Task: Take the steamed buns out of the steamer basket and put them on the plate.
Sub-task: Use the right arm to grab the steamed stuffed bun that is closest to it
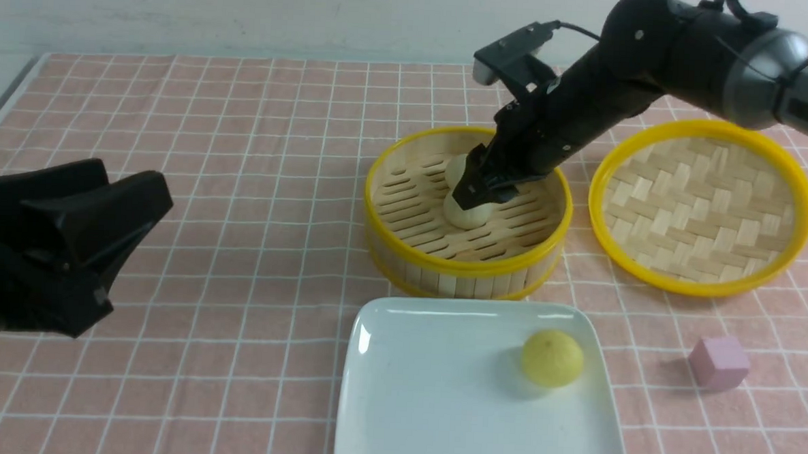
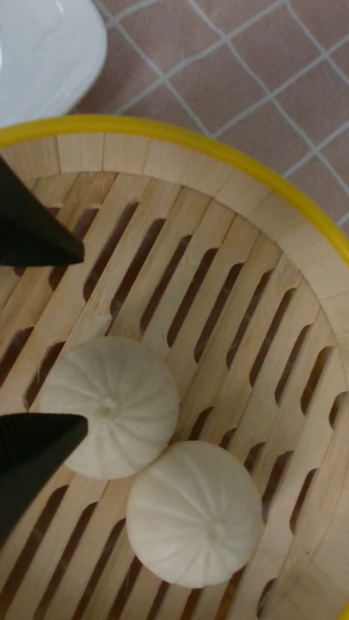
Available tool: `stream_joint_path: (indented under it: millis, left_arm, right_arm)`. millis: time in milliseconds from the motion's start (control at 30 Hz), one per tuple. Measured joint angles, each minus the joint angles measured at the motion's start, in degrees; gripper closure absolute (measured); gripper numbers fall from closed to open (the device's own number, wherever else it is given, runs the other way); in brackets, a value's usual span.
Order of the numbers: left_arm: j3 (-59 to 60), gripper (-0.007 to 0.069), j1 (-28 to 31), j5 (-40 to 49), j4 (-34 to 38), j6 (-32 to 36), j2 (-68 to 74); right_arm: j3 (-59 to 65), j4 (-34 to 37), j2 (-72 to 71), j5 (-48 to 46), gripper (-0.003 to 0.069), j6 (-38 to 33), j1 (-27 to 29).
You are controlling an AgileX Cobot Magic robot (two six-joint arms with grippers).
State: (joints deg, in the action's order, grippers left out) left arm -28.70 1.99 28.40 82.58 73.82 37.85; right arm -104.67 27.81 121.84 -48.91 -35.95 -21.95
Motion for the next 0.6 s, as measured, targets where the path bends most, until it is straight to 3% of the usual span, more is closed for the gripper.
stream_joint_path:
  millis: [300, 600]
  left_arm:
    - [0.0, 0.0188, 0.0, 0.0, 0.0, 0.1, 0.0]
    - [0.1, 0.0188, 0.0, -0.1, -0.1, 0.1, 0.0]
  right_arm:
    - [-0.1, -0.1, 2.4, 7.5, 0.0247, -1.3, 0.0]
    - [-0.2, -0.3, 4.7, 8.4, 0.0247, -1.3, 0.0]
